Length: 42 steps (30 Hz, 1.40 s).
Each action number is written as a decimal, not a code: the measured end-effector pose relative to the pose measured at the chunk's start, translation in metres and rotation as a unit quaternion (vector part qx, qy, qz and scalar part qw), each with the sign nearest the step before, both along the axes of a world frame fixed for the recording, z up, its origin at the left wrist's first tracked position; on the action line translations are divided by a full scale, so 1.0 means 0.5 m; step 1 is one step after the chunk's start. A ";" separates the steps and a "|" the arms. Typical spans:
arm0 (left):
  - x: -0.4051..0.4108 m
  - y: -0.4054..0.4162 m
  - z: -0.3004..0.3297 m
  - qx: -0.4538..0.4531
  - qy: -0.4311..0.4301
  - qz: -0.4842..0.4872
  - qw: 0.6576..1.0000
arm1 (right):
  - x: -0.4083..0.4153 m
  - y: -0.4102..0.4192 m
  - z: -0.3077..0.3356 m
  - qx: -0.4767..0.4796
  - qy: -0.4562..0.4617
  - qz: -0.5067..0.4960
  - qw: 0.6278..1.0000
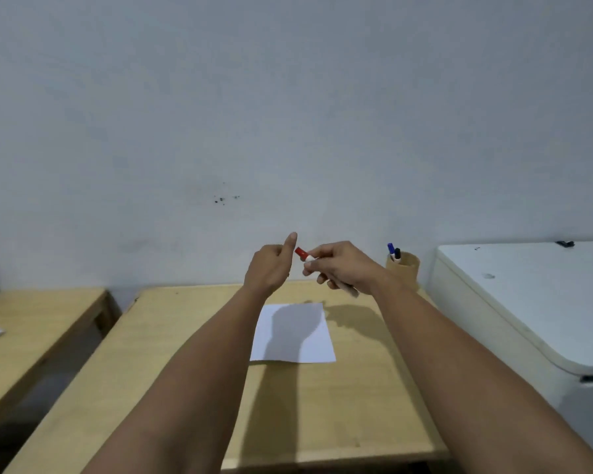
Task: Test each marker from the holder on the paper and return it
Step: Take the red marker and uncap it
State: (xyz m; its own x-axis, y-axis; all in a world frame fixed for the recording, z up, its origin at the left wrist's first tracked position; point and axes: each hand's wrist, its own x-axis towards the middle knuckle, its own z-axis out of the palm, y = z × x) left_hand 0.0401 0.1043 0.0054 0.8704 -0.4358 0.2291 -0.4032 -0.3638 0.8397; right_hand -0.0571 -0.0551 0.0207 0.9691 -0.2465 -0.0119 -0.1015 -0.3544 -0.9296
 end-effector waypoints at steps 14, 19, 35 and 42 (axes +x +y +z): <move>0.171 0.294 -0.117 0.151 -0.101 0.171 0.968 | 0.134 0.193 -0.093 -0.140 -0.071 -0.002 0.988; 0.215 0.304 -0.239 0.358 -0.180 0.135 0.906 | 0.172 0.161 -0.134 0.147 -0.085 -0.094 0.981; 0.109 0.293 -0.278 0.208 -0.326 0.016 0.922 | 0.225 0.174 -0.191 0.236 -0.005 -0.148 0.960; 0.084 0.301 -0.329 0.302 -0.255 -0.100 0.913 | 0.264 0.244 -0.261 0.113 -0.045 -0.180 0.976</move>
